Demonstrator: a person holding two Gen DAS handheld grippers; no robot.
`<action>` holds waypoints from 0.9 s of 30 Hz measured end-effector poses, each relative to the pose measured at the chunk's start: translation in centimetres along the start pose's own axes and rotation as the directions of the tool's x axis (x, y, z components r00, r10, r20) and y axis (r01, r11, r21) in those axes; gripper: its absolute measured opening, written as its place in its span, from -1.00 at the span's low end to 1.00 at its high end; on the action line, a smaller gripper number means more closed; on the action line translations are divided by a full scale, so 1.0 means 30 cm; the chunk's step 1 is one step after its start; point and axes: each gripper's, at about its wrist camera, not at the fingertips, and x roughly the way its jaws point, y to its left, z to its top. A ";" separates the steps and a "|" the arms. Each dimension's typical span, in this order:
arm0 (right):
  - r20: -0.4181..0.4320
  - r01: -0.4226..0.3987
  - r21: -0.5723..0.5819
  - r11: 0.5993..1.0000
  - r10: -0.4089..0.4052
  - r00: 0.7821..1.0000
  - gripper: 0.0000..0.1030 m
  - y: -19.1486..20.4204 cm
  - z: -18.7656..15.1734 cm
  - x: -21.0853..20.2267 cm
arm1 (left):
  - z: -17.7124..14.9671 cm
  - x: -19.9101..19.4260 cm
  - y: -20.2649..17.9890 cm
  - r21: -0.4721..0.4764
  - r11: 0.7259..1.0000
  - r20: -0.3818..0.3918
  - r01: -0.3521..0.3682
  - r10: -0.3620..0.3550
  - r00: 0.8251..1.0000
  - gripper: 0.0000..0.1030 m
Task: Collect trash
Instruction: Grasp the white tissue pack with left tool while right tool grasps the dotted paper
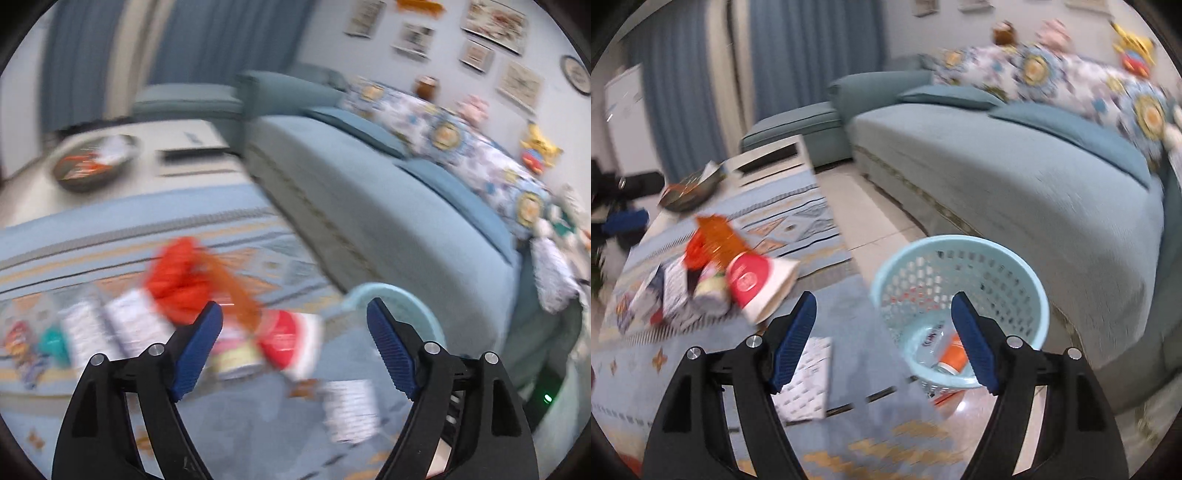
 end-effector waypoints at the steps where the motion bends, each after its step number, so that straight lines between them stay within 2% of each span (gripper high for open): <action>1: -0.008 -0.009 -0.013 1.000 0.009 1.000 0.39 0.018 -0.013 0.002 | -0.010 -0.020 0.038 -0.016 0.999 0.012 -0.048 0.048 0.999 0.55; 4: -0.060 -0.040 -0.022 0.999 0.039 0.997 0.39 0.050 -0.053 0.041 | -0.031 -0.052 0.155 -0.078 0.979 0.025 -0.186 0.188 0.982 0.56; 6: -0.090 -0.061 -0.016 0.998 0.060 0.994 0.39 0.051 -0.071 0.062 | -0.033 -0.047 0.234 -0.125 0.957 -0.001 -0.263 0.265 0.964 0.56; 9: -0.118 -0.065 -0.038 0.997 0.060 0.991 0.40 0.084 -0.104 0.088 | -0.048 -0.027 0.325 -0.175 0.931 -0.039 -0.319 0.317 0.947 0.56; 11: -0.145 -0.078 -0.052 0.996 0.069 0.987 0.49 0.108 -0.125 0.108 | -0.058 -0.002 0.368 -0.188 0.909 -0.078 -0.373 0.364 0.928 0.56; 15: -0.193 -0.116 -0.054 0.992 0.104 0.976 0.50 0.150 -0.159 0.145 | -0.096 0.033 0.439 -0.217 0.881 -0.143 -0.422 0.399 0.906 0.57; 18: -0.218 -0.123 -0.041 0.992 0.111 0.970 0.52 0.165 -0.171 0.174 | -0.118 0.075 0.462 -0.223 0.856 -0.183 -0.466 0.432 0.883 0.56; 23: -0.259 -0.123 -0.050 0.991 0.106 0.960 0.62 0.194 -0.187 0.218 | -0.128 0.127 0.486 -0.244 0.865 -0.211 -0.438 0.393 0.895 0.59; 27: -0.243 -0.078 -0.130 0.989 0.044 0.969 0.63 0.246 -0.200 0.230 | -0.137 0.143 0.491 -0.244 0.871 -0.216 -0.427 0.380 0.899 0.63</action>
